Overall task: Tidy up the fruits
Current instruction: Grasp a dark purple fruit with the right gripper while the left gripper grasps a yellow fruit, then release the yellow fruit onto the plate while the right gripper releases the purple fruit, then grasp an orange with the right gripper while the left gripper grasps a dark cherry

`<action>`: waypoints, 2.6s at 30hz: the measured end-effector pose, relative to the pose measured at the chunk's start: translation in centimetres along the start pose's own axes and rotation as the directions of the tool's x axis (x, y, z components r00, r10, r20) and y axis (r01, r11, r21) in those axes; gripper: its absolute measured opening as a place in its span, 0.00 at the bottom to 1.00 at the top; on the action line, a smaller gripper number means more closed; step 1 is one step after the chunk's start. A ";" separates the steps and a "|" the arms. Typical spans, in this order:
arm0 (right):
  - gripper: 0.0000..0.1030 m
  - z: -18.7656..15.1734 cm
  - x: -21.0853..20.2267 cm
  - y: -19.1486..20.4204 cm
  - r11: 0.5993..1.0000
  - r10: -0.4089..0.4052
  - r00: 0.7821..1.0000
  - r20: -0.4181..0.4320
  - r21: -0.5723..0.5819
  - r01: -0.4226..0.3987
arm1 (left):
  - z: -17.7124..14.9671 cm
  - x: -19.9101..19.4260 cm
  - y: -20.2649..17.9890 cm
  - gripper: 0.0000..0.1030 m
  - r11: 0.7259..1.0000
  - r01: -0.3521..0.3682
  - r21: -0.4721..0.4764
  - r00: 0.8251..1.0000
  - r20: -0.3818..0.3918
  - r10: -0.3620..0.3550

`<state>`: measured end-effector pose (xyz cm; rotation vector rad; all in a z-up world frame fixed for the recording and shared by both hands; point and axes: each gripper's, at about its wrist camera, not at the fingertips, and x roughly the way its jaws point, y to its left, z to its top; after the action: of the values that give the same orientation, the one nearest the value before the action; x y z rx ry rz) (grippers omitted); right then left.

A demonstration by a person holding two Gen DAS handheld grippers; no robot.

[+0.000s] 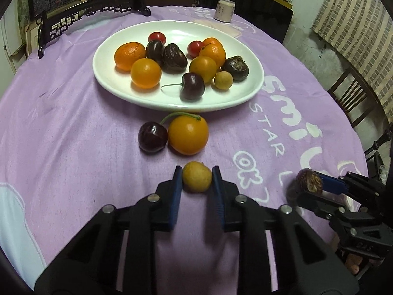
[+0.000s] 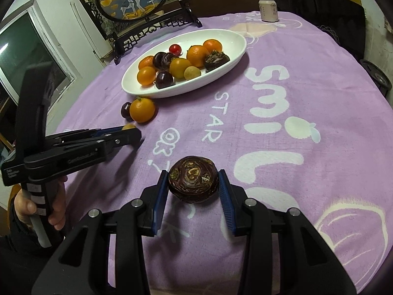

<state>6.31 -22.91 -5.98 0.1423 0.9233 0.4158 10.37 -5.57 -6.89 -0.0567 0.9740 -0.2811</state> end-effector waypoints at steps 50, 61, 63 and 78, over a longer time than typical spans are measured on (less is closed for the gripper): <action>0.61 9.7 1.9 4.0 0.993 -0.077 0.986 0.148 -0.081 0.090 | 13.4 -1.6 6.3 0.52 0.993 0.054 -0.103 0.980 0.198 -0.033; 0.62 5.4 2.9 7.6 0.987 -0.042 0.999 0.028 -0.155 0.045 | 3.0 -7.8 6.9 0.64 0.989 0.094 -0.118 0.966 0.252 -0.062; 0.62 5.6 3.6 7.9 0.987 -0.027 0.999 0.019 -0.157 0.030 | 0.3 -8.3 7.0 0.64 0.993 0.071 -0.097 0.974 0.221 -0.048; 0.38 7.8 9.7 8.8 0.969 -0.064 0.997 -0.034 -0.243 0.054 | -5.7 -9.9 9.7 0.64 0.987 0.048 -0.151 0.986 0.164 -0.023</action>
<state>15.16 -10.51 -5.92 -0.1170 0.9077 0.4739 2.46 6.78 -3.76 -0.2357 0.8318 -0.2299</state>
